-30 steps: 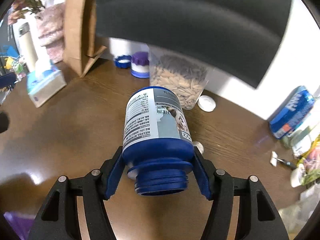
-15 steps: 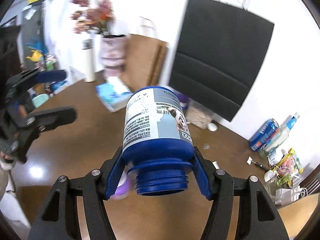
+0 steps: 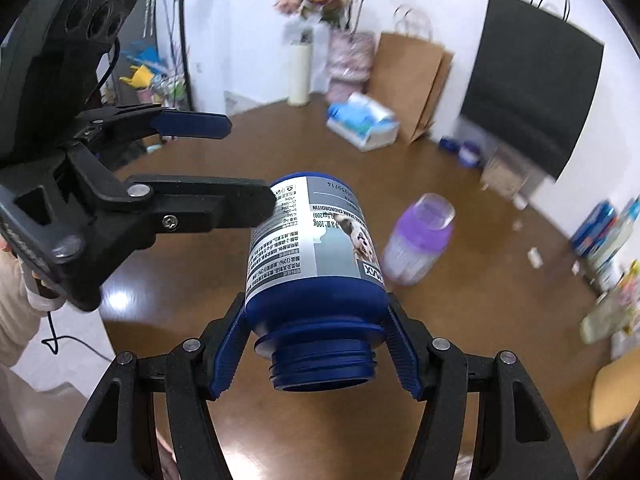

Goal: Flip cup upright
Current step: 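Lower the bottle to the table while the left tool closes on its body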

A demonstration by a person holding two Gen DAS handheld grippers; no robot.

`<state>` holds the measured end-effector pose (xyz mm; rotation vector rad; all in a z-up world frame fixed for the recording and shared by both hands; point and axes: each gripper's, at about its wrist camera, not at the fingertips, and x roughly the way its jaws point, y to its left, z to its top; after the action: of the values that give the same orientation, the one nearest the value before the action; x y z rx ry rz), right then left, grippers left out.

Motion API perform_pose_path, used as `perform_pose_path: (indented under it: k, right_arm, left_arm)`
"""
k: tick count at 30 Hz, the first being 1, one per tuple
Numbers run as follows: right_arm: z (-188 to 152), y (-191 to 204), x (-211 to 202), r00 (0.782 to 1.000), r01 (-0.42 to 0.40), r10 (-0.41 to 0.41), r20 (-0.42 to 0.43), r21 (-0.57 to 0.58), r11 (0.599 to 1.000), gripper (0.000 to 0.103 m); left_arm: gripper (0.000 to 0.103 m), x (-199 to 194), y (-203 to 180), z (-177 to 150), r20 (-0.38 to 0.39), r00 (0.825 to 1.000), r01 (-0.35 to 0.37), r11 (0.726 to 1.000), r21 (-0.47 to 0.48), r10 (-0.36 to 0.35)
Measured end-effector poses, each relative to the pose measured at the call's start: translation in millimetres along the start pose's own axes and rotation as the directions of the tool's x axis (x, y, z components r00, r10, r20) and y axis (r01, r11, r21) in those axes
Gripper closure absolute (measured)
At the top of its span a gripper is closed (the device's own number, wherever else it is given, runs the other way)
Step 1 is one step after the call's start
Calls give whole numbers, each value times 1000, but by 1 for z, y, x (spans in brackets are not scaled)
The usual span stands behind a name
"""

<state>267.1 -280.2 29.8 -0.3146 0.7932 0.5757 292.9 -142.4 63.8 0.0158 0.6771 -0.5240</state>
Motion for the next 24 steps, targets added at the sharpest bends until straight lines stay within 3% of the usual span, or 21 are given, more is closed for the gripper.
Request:
perform_pose_path:
  k: [5, 11, 13, 15, 18, 24]
  right_arm:
    - [-50, 31, 34, 999, 10, -11, -30, -32, 999, 35]
    - [-77, 53, 56, 998, 37, -39, -41, -56, 998, 35]
    - [-81, 53, 58, 999, 33, -35, -38, -54, 998, 34]
    - [-83, 53, 59, 999, 42, -43, -26, -53, 998, 34]
    - [-86, 52, 57, 999, 32, -33, -19, -63, 998, 34]
    - [-98, 44, 46, 999, 35, -35, -2, 2, 999, 30]
  left_arm:
    - [0, 10, -11, -45, -43, 999, 6, 1000, 22, -5]
    - [5, 33, -13, -70, -117, 993, 1, 1000, -14, -2]
    - [17, 39, -17, -75, -129, 992, 19, 1000, -1, -19]
    - [37, 45, -19, -78, -147, 989, 12, 1000, 0, -12]
    - [51, 54, -19, -78, -166, 986, 20, 1000, -24, -24]
    - [52, 44, -20, -83, -135, 990, -47, 999, 0, 46]
